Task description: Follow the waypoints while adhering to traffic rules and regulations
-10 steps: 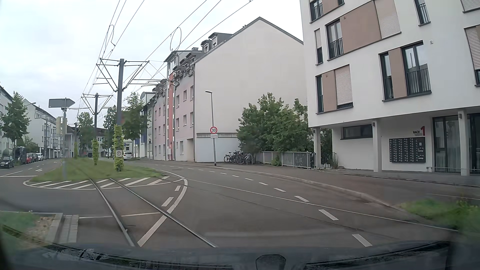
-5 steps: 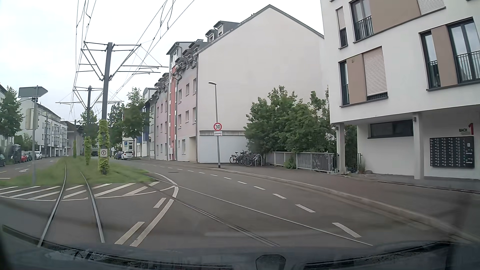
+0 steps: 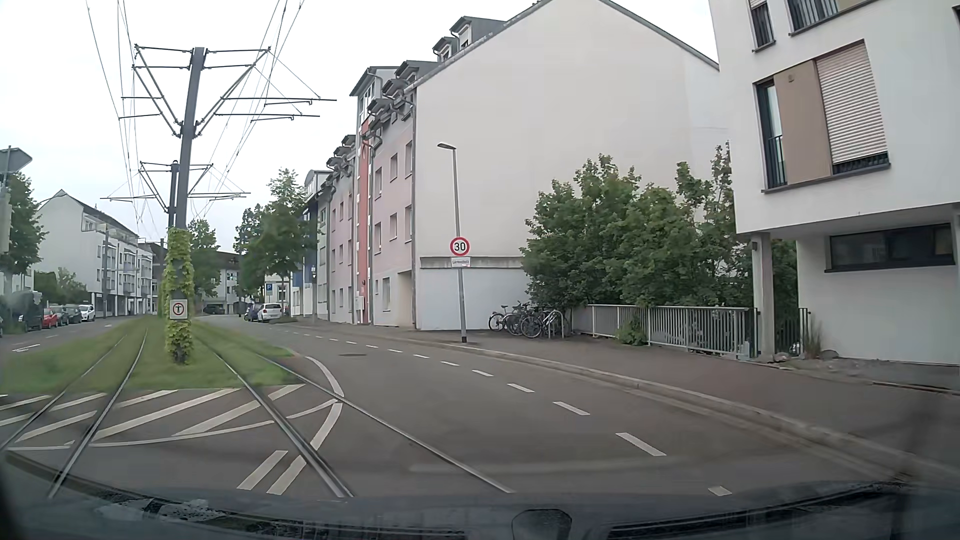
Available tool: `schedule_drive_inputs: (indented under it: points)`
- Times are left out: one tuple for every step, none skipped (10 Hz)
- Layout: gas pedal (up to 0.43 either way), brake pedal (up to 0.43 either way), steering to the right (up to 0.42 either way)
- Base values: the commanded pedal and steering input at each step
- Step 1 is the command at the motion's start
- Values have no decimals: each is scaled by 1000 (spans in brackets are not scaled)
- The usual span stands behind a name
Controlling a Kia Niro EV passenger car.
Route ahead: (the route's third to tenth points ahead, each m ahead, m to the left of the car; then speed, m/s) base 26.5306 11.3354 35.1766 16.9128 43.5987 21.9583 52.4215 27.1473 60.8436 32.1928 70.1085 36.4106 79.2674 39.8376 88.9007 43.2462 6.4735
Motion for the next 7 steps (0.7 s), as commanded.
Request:
schedule_drive_inputs:
  points:
    - [98,0,-78]
    - [98,0,-82]
    - [98,0,-85]
    - [98,0,-89]
    - [98,0,-93]
    - [98,0,-97]
    - [98,0,-105]
